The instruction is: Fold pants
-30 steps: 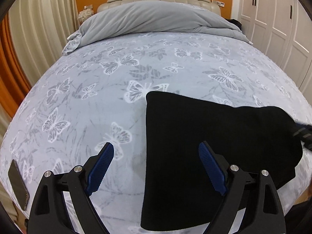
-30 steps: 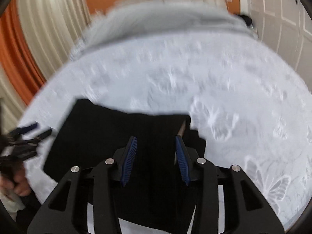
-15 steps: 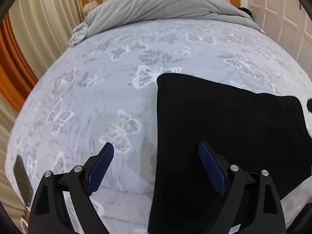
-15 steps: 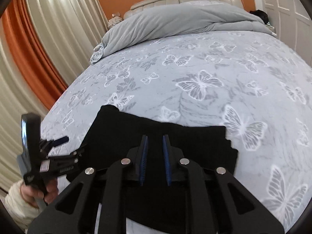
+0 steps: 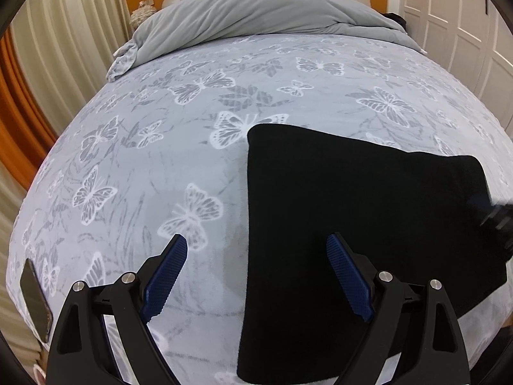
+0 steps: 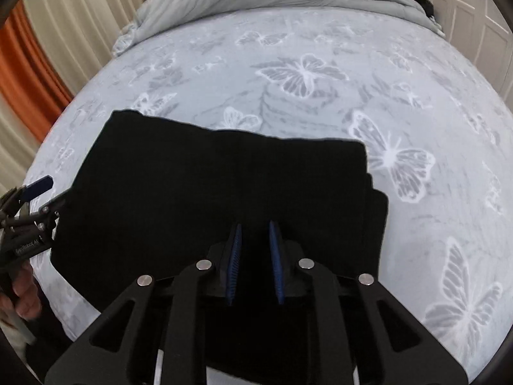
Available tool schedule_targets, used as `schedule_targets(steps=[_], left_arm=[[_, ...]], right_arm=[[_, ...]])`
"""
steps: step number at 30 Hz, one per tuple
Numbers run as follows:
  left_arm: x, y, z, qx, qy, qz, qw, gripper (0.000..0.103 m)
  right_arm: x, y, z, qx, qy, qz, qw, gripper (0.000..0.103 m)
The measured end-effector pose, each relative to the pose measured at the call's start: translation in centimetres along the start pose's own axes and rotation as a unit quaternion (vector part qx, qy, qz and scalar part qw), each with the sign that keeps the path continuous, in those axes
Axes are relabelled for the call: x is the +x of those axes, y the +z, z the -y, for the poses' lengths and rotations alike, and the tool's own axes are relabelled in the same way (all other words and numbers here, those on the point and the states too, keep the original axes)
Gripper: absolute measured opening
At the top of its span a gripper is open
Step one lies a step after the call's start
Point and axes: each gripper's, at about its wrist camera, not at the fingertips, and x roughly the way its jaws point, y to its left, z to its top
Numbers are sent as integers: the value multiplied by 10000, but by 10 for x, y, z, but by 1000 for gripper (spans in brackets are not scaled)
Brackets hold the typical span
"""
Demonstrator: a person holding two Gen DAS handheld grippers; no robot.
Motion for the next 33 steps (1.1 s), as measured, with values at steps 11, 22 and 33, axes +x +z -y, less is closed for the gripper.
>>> schedule_targets(steps=[11,22,33], left_arm=[[-9,-3,17,145,51,212,9997,86],[-7,-14,-5,-339,-307,-53,9989,86],[16,-20,-33,-1319,-1961,-754,9687,28]], right_arm=[[-29,-21,-2,-181,-25,114,9998,22],[-49,-35,15,167,58,413,9990,53],[-70,-20,8,395,766,850,9926,23]])
